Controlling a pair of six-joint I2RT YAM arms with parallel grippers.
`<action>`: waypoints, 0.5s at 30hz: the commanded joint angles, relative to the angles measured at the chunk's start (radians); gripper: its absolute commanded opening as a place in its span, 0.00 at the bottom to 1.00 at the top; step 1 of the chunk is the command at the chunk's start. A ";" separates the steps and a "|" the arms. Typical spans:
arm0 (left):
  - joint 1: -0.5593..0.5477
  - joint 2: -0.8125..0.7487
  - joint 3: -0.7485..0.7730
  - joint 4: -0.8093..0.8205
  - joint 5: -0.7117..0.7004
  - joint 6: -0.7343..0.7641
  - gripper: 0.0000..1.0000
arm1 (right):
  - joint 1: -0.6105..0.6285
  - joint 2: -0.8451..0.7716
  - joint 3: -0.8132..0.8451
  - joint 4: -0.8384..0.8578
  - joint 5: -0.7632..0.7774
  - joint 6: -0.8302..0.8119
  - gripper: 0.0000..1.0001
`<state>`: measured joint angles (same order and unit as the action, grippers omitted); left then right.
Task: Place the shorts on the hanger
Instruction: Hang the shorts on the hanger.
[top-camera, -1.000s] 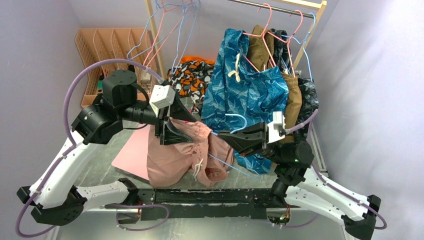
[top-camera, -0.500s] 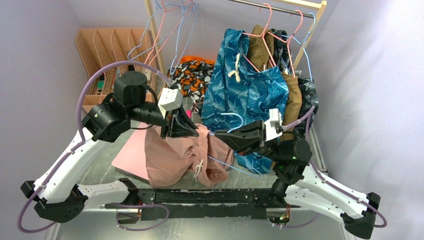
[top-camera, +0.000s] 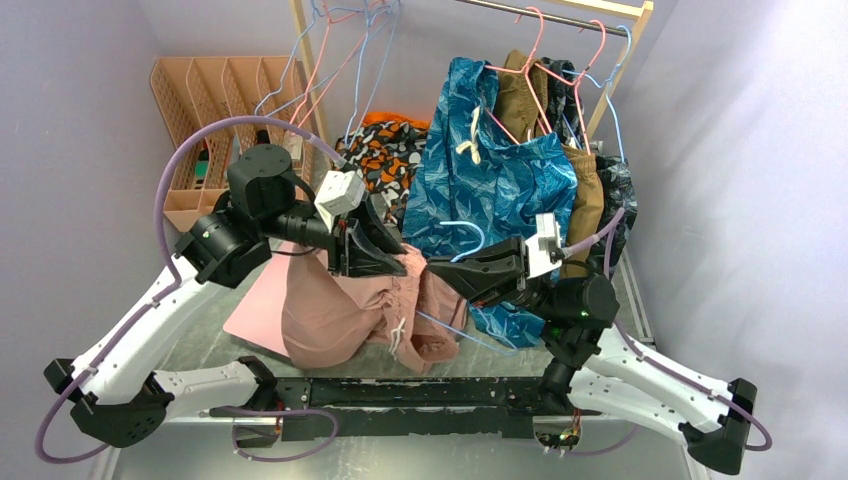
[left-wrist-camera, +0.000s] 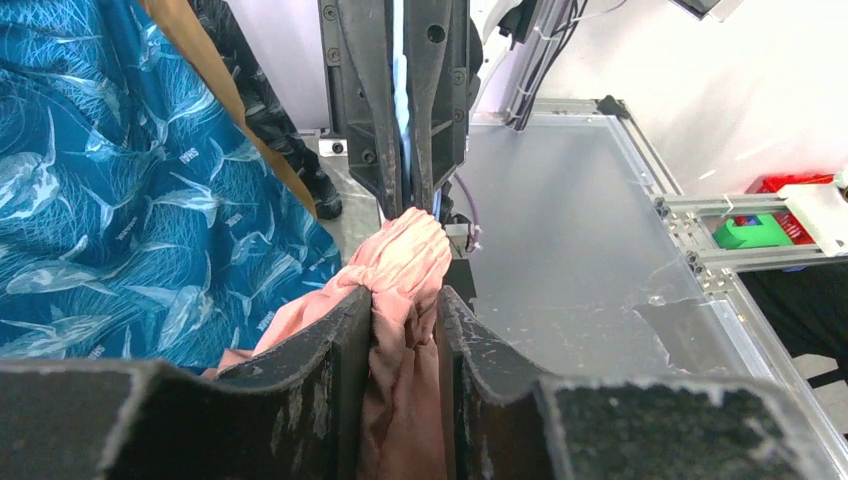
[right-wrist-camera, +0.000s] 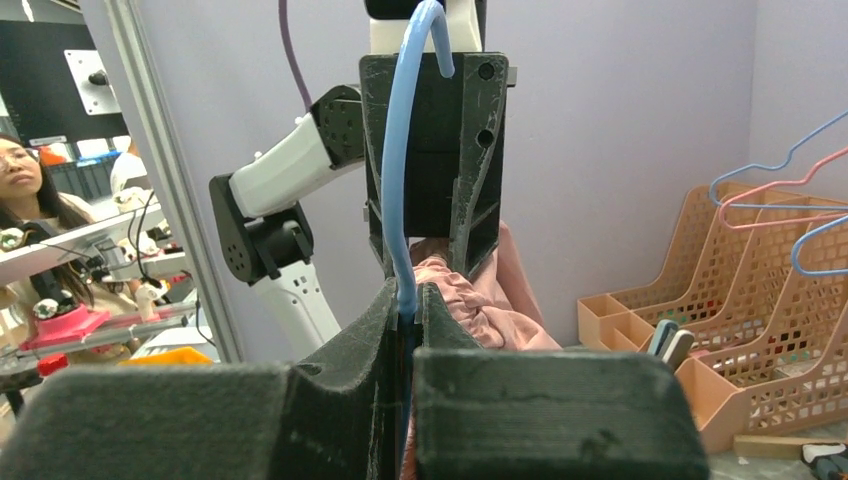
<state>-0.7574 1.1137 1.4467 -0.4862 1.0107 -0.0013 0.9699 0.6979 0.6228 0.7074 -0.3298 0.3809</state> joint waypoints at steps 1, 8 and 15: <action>-0.029 0.001 -0.022 0.126 0.057 -0.059 0.34 | -0.002 0.018 0.031 0.102 0.005 0.017 0.00; -0.093 0.039 -0.020 0.119 0.020 -0.063 0.28 | -0.002 0.059 0.010 0.226 0.014 0.080 0.00; -0.175 0.100 0.022 0.133 -0.024 -0.065 0.19 | -0.002 0.110 -0.018 0.361 0.029 0.135 0.00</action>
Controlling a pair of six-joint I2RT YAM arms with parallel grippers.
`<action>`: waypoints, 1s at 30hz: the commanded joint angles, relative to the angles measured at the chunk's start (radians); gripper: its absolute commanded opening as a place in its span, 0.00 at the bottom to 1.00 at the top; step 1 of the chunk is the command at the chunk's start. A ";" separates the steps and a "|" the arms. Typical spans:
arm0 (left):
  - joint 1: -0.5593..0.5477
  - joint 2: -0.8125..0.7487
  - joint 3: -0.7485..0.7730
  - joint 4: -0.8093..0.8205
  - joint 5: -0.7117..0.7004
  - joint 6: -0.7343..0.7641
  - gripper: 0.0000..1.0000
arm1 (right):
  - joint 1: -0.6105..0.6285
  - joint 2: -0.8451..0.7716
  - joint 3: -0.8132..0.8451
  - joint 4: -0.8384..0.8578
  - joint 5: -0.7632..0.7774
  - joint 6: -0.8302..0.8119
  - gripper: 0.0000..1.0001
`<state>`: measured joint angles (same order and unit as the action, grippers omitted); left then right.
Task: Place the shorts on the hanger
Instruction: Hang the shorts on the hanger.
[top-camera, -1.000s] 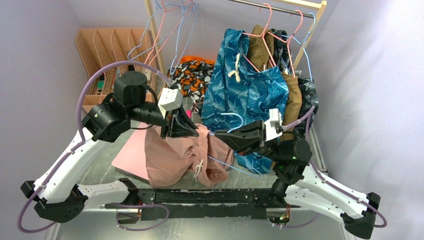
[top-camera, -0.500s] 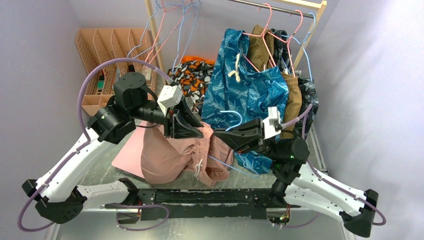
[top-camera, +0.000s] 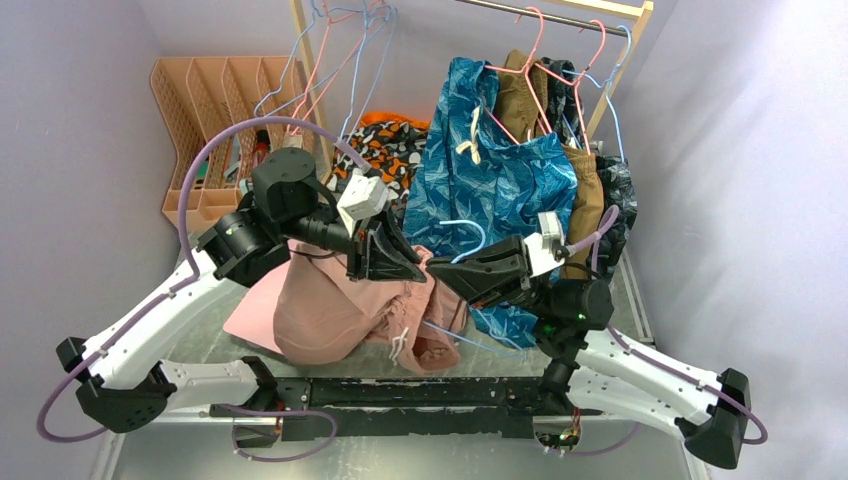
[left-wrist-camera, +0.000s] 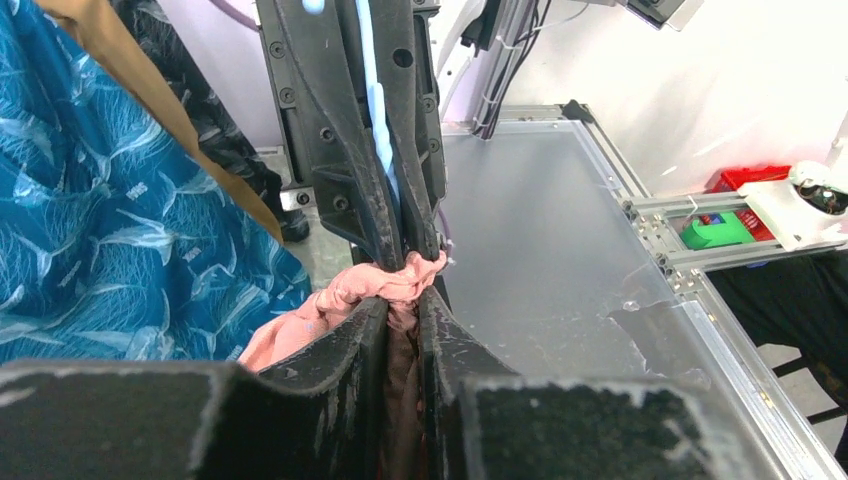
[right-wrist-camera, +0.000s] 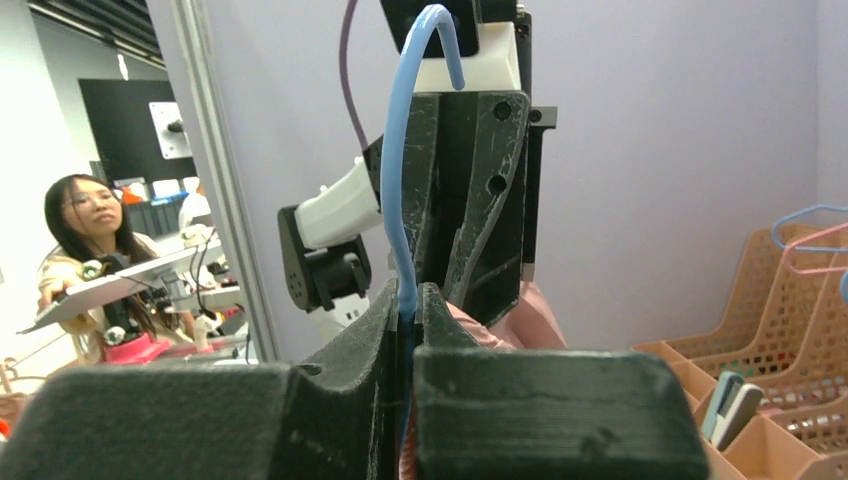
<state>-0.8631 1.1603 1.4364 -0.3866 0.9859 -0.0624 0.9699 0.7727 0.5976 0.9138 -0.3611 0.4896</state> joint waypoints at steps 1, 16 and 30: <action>-0.076 0.063 0.041 0.028 -0.005 -0.002 0.18 | -0.002 0.040 0.010 0.160 0.057 0.029 0.00; -0.088 -0.060 -0.013 0.032 -0.130 -0.014 0.84 | -0.002 0.004 -0.042 0.217 0.091 0.067 0.00; -0.089 -0.218 0.069 -0.231 -0.438 0.084 0.95 | -0.002 -0.024 -0.065 0.150 0.086 0.058 0.00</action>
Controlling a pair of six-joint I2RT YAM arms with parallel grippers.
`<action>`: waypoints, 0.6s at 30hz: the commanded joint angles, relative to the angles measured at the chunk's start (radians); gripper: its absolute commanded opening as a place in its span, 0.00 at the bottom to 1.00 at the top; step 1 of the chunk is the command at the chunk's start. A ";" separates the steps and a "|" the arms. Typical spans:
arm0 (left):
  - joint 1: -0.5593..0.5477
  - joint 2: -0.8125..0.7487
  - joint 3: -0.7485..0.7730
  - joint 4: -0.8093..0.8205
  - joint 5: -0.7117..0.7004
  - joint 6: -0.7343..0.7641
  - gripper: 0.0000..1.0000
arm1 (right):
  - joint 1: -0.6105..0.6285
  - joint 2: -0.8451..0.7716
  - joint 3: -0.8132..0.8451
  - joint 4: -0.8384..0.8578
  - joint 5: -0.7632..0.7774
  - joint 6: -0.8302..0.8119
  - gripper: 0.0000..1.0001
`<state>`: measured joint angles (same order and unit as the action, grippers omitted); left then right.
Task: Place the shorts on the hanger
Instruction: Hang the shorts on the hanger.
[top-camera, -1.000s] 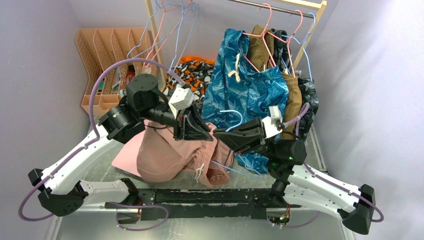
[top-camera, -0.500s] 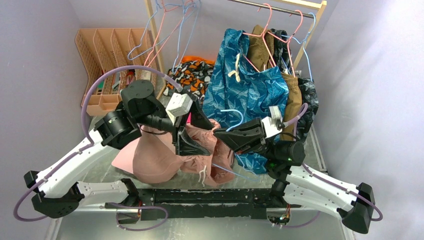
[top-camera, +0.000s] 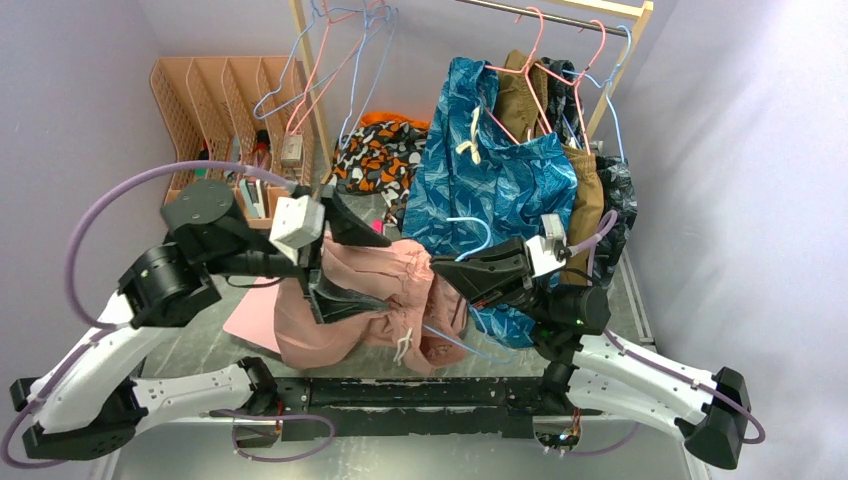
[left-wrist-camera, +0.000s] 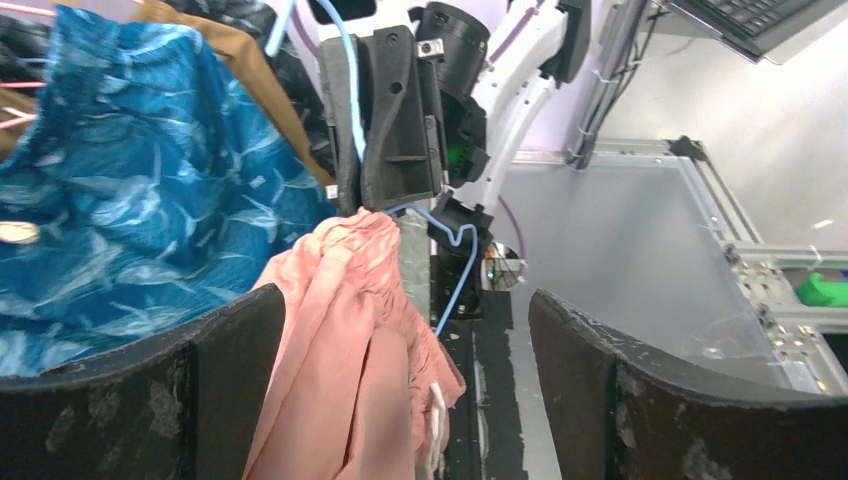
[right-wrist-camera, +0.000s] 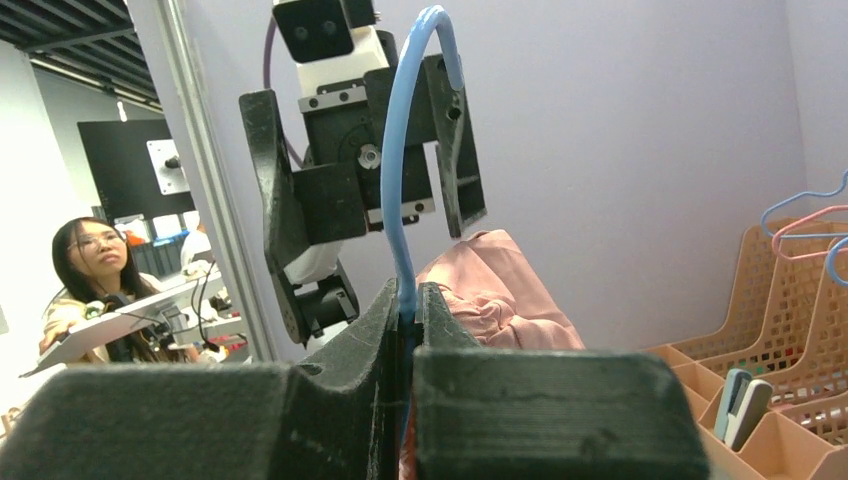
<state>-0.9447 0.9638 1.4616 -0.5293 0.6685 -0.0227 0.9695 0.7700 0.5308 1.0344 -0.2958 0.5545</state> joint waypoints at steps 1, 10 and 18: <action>-0.007 -0.021 0.052 -0.105 -0.131 0.053 0.95 | -0.001 -0.023 0.004 0.020 0.018 -0.008 0.00; -0.007 0.097 0.114 -0.283 -0.098 0.120 0.86 | -0.001 -0.021 0.031 -0.038 -0.036 -0.018 0.00; -0.006 0.133 0.136 -0.332 -0.085 0.158 0.78 | -0.001 -0.030 0.055 -0.085 -0.080 -0.033 0.00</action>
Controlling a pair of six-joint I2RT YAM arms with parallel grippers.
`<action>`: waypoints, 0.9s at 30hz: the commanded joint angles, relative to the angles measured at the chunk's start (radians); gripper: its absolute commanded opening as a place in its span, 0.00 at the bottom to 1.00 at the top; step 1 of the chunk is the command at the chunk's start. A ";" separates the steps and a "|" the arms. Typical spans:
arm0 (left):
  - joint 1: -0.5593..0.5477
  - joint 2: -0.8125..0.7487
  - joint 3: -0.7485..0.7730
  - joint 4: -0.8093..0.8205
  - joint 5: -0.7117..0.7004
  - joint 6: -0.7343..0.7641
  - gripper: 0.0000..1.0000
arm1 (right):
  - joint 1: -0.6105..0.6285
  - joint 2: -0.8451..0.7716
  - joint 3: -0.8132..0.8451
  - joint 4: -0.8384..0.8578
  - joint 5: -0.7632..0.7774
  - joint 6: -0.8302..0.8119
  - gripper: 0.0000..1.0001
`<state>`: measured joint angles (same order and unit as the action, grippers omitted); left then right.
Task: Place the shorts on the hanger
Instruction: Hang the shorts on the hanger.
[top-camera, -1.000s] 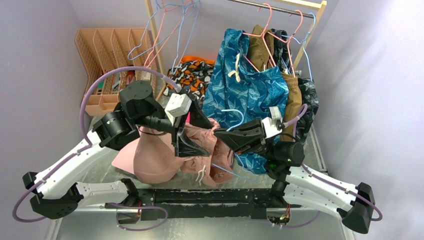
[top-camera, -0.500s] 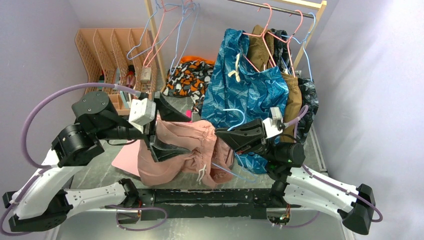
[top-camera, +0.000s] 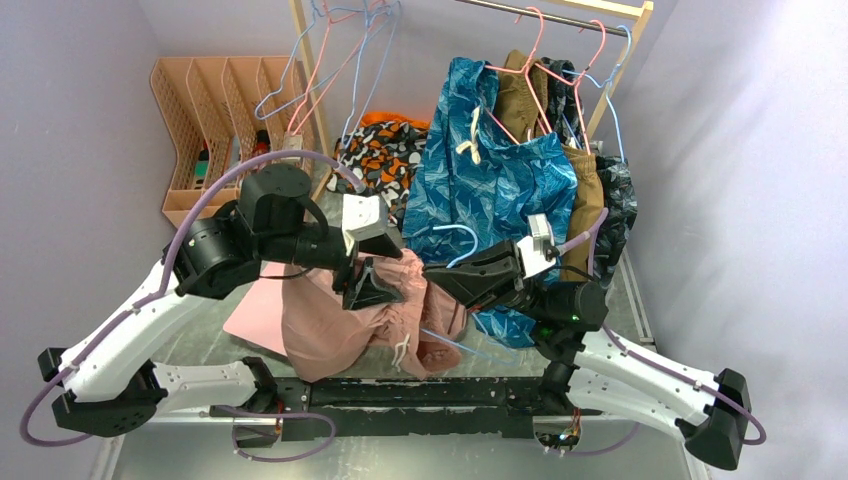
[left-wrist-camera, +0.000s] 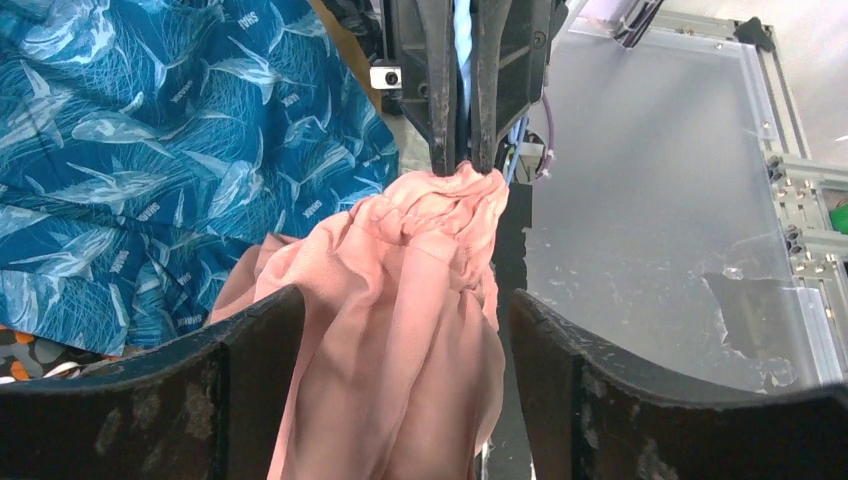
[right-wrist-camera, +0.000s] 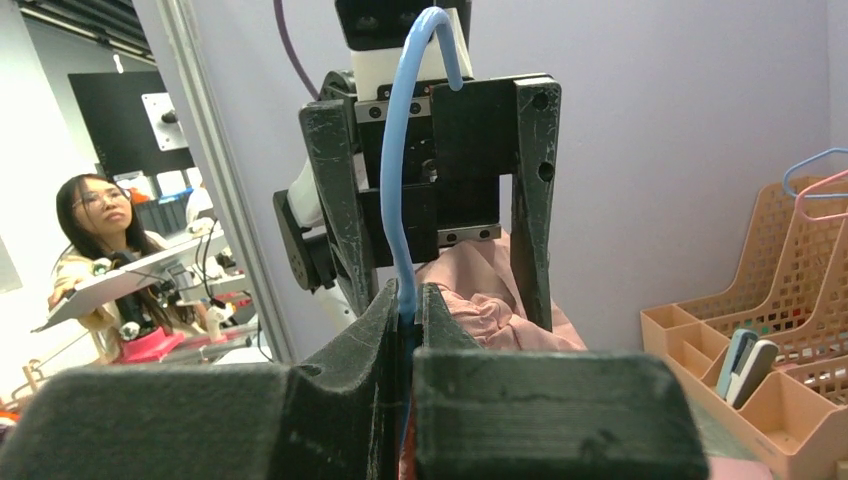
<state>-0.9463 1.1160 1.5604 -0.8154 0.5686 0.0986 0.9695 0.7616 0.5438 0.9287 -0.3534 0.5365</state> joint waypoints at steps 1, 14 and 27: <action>-0.006 -0.016 0.041 -0.055 0.016 0.040 0.74 | -0.002 -0.022 0.041 0.023 -0.026 -0.014 0.00; -0.006 0.042 0.065 -0.037 0.112 0.050 0.54 | -0.001 0.014 0.042 0.065 -0.057 0.004 0.00; -0.025 0.083 0.025 -0.030 0.181 0.067 0.23 | -0.002 0.030 0.038 0.079 -0.068 0.019 0.00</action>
<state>-0.9543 1.1934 1.5959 -0.8658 0.7006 0.1509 0.9695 0.7906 0.5495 0.9424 -0.4160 0.5430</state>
